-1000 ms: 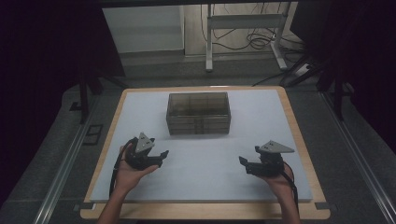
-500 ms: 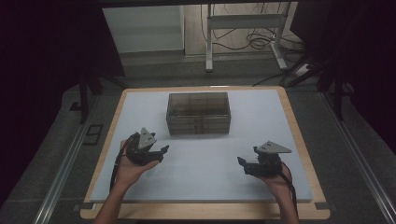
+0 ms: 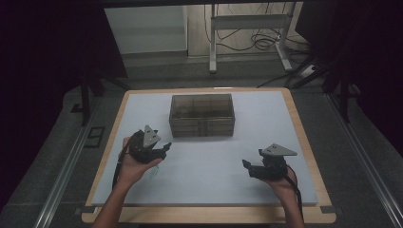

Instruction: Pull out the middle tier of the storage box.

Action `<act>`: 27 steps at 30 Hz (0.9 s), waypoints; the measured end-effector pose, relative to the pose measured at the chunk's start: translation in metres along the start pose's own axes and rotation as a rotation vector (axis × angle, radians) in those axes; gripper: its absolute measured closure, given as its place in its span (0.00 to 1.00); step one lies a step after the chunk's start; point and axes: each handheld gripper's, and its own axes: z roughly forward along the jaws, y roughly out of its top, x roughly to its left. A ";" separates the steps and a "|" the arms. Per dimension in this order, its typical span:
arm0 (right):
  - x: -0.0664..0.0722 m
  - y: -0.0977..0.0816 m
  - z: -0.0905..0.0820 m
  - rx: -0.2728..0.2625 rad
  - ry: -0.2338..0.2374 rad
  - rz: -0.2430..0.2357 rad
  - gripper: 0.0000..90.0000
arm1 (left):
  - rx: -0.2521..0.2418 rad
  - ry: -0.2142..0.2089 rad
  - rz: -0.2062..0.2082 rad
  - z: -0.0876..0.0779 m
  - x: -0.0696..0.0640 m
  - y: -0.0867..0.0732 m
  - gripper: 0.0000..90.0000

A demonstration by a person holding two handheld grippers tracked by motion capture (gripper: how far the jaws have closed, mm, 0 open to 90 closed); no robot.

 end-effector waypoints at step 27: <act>0.002 0.000 0.002 0.005 0.011 0.011 0.23 | 0.022 0.046 0.092 0.029 -0.004 0.019 0.41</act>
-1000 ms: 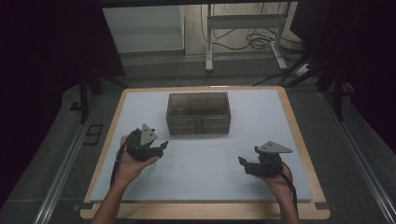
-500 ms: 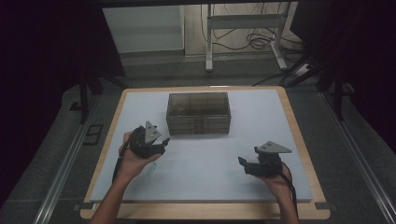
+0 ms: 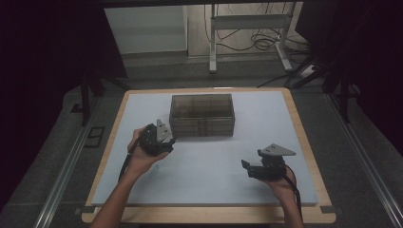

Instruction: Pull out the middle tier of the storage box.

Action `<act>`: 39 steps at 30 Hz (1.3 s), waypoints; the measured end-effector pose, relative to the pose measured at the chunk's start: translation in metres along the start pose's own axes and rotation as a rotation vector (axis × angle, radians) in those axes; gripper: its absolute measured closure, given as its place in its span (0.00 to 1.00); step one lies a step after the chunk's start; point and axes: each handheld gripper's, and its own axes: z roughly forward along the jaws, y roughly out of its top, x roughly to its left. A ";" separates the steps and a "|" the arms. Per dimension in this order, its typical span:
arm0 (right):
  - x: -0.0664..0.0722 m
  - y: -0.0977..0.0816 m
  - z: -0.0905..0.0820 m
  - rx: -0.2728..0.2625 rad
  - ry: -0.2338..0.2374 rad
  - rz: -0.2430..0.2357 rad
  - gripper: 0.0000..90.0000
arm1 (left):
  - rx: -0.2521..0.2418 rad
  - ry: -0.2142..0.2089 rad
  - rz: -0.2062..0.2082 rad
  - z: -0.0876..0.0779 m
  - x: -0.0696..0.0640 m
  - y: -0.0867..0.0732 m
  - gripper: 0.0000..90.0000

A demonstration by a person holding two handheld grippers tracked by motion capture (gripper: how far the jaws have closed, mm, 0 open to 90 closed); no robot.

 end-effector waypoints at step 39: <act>-0.001 -0.003 0.004 0.022 -0.014 -0.001 0.23 | 0.038 0.001 0.105 0.029 -0.020 0.012 0.45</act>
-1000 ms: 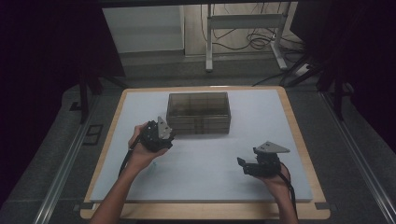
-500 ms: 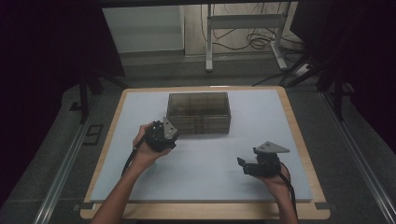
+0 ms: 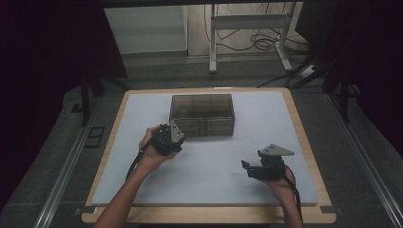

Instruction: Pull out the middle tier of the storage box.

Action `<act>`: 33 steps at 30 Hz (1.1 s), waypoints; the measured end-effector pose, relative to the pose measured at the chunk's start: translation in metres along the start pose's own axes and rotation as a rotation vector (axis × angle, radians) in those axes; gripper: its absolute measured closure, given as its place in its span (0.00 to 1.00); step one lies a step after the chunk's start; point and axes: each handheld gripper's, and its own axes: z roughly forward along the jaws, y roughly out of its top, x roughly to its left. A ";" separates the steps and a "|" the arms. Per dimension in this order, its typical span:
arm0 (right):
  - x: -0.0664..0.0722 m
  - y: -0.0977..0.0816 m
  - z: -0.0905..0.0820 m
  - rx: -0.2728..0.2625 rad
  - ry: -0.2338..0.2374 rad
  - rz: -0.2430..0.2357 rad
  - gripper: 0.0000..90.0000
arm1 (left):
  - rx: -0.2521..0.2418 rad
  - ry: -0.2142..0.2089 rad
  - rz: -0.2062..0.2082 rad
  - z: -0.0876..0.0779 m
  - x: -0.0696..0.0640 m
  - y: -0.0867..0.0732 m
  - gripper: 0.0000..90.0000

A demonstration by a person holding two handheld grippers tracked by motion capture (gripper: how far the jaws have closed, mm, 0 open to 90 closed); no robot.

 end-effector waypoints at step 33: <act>0.000 -0.002 0.003 0.014 0.002 0.004 0.23 | 0.000 0.032 0.120 0.025 -0.026 0.009 0.49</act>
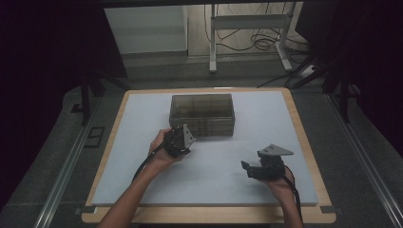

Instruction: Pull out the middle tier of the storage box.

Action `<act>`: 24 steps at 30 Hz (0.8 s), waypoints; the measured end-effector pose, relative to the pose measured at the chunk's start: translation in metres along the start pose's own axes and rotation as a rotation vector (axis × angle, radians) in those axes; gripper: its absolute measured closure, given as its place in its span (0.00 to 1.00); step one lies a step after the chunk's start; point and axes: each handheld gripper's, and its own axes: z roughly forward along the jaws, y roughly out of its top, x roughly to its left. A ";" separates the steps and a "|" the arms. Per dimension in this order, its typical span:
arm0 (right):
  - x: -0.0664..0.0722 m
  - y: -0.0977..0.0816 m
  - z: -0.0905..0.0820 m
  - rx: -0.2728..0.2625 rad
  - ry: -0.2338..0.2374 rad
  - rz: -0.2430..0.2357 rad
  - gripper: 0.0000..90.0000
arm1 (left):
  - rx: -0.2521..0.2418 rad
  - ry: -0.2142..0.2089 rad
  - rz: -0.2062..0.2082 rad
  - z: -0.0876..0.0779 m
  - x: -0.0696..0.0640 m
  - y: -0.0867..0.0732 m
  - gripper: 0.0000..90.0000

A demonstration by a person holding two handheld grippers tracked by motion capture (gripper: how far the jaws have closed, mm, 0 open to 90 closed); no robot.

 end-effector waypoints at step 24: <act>0.001 -0.001 0.002 0.011 -0.002 -0.005 0.23 | -0.010 0.016 0.047 0.009 -0.011 0.010 0.51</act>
